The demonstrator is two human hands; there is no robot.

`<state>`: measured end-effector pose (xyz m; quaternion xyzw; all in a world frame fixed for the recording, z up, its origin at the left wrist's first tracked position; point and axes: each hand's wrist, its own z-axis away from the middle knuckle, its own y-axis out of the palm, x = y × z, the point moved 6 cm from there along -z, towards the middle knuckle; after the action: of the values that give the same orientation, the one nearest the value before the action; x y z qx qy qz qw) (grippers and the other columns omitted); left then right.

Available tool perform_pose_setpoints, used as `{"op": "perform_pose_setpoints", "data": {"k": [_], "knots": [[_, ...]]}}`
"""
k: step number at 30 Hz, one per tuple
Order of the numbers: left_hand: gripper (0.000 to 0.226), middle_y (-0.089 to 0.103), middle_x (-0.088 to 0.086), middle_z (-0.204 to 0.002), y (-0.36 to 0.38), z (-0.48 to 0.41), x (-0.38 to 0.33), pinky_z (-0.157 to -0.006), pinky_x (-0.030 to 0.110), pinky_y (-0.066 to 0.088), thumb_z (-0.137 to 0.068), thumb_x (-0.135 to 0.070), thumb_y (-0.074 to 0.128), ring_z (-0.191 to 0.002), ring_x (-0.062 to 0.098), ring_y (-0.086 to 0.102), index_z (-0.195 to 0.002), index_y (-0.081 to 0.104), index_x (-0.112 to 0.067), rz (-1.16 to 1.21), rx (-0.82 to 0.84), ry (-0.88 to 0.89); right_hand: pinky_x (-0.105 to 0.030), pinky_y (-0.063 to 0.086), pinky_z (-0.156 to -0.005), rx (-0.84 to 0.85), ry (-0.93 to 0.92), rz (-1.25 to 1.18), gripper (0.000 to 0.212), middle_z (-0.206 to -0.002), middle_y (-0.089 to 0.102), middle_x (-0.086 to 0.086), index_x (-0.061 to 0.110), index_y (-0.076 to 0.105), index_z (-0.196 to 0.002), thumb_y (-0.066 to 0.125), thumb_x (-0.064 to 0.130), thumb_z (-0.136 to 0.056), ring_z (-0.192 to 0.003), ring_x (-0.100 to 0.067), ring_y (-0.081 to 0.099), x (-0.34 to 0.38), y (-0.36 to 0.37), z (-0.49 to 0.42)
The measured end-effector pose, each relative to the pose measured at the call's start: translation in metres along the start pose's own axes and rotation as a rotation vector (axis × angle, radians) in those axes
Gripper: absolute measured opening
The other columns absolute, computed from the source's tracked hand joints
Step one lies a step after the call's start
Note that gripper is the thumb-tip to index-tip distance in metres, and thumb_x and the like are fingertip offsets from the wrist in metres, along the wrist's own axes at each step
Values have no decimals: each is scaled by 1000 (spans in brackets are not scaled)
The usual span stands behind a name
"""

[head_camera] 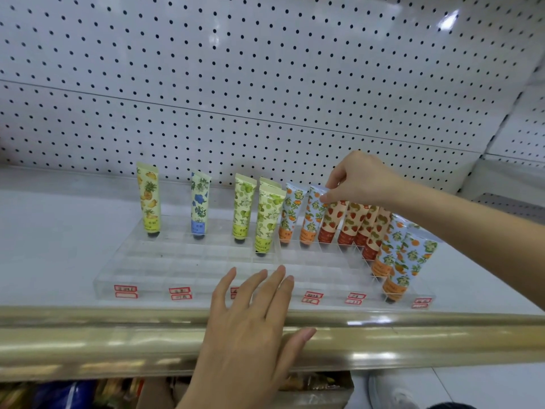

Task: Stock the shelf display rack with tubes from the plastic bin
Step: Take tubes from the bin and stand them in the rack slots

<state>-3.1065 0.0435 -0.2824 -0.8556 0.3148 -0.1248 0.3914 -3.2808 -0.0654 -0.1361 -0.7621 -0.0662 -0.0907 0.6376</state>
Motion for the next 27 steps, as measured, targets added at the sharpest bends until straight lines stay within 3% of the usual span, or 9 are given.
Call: {"op": "perform_pose_setpoints", "data": {"k": [5, 10, 15, 19, 24, 27], "knots": [[63, 65, 1, -126, 1, 0, 0, -102, 51, 31, -98, -57, 25, -111, 21, 65, -120, 67, -15, -14, 6, -1, -19, 41, -54, -2, -24, 15, 18, -75, 67, 0, 11, 72, -85, 76, 27, -77, -62, -8, 56, 1, 0, 0], [62, 66, 1, -125, 1, 0, 0, -103, 50, 32, -98, -55, 25, -110, 20, 65, -119, 68, -15, -12, 11, -7, -26, 48, -65, -11, -31, 58, 21, -82, 70, -2, 12, 73, -87, 76, 30, -78, -74, -14, 62, 3, 0, 1], [64, 66, 1, -124, 0, -1, -1, -102, 50, 31, -99, -55, 22, -108, 20, 65, -118, 68, -14, -3, 9, -18, -22, 40, -52, -17, -33, 70, 20, -64, 60, 6, 12, 72, -83, 75, 31, -78, -57, -8, 54, 3, 1, 3], [64, 65, 2, -126, 1, -1, -1, -104, 50, 30, -100, -54, 22, -111, 21, 64, -121, 66, -14, -12, 27, -15, -20, 41, -51, -20, -40, 66, 24, -67, 61, 5, 10, 73, -92, 75, 31, -79, -62, -14, 60, 2, 1, 4], [65, 59, 1, -134, 4, 0, -1, -107, 53, 24, -100, -56, 18, -123, 21, 57, -130, 59, -15, -34, 125, -57, -27, 43, -67, -121, -134, 62, 38, -82, 59, 4, 16, 65, -117, 71, 30, -83, -65, -9, 54, 14, -16, 21], [66, 55, 3, -139, -2, 1, -8, -107, 54, 22, -100, -55, 17, -130, 22, 50, -135, 53, -13, -63, 176, -52, -30, 42, -87, -134, -269, 158, 45, -112, 59, 0, 18, 58, -128, 64, 36, -87, -101, -18, 56, 25, -25, 51]]}}
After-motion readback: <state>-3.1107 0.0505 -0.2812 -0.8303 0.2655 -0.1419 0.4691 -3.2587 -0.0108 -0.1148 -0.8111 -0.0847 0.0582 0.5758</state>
